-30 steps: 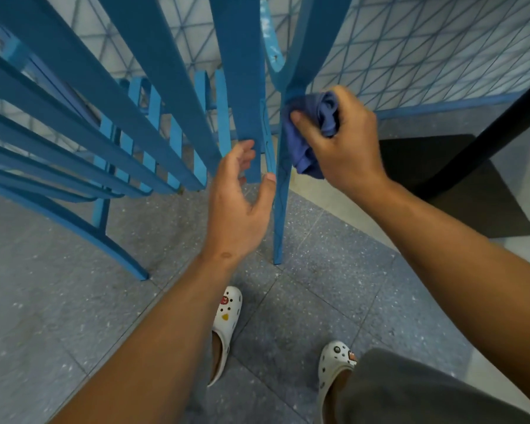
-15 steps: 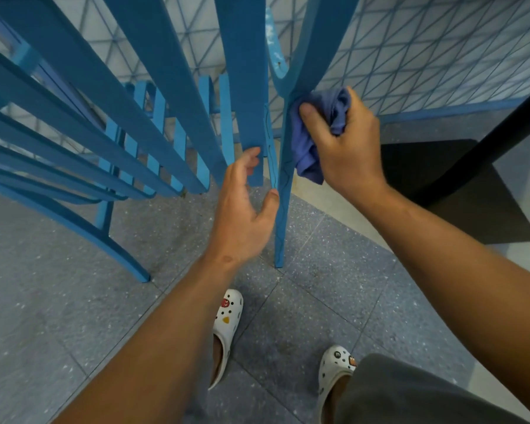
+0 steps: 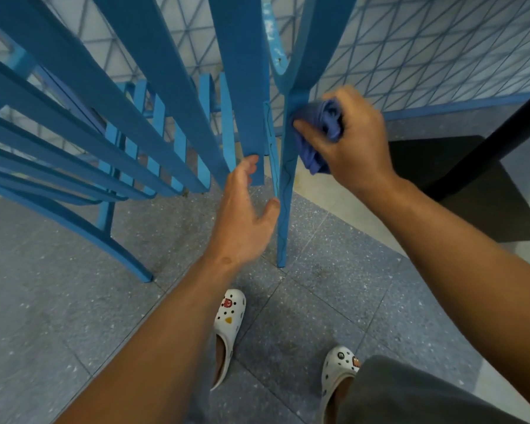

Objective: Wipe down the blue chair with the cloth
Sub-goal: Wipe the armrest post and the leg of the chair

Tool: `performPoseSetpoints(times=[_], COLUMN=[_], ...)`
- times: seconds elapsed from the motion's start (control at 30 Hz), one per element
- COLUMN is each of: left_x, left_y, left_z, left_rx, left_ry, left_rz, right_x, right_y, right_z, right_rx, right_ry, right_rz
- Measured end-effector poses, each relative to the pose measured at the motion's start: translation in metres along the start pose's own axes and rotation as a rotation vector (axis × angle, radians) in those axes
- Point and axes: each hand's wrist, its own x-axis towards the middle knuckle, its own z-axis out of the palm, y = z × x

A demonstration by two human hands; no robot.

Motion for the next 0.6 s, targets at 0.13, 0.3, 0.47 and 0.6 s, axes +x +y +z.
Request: performPoseSetpoints(times=[0.13,0.3,0.47,0.6], left_x=[-0.001,0.000,0.001,-0.001], left_y=[0.000,-0.001,-0.004,-0.008], left_z=[-0.001,-0.002,-0.007,-0.006], left_rx=[0.025,0.034,0.075,0.074], left_ry=[-0.021,-0.010,-0.024,-0.041], left_rz=[-0.035,-0.038,-0.020,-0.045], right_x=[-0.035,-0.027,-0.004,-0.029], right_y=[0.030,0.026,-0.001,0.028], right_z=[0.032,0.030,0.011,0.036], right_rx=[-0.107,-0.150,0.037,0.026], right_ry=[-0.210,-0.221,0.060,-0.069], right_rz=[0.120,0.097,0.038,0.103])
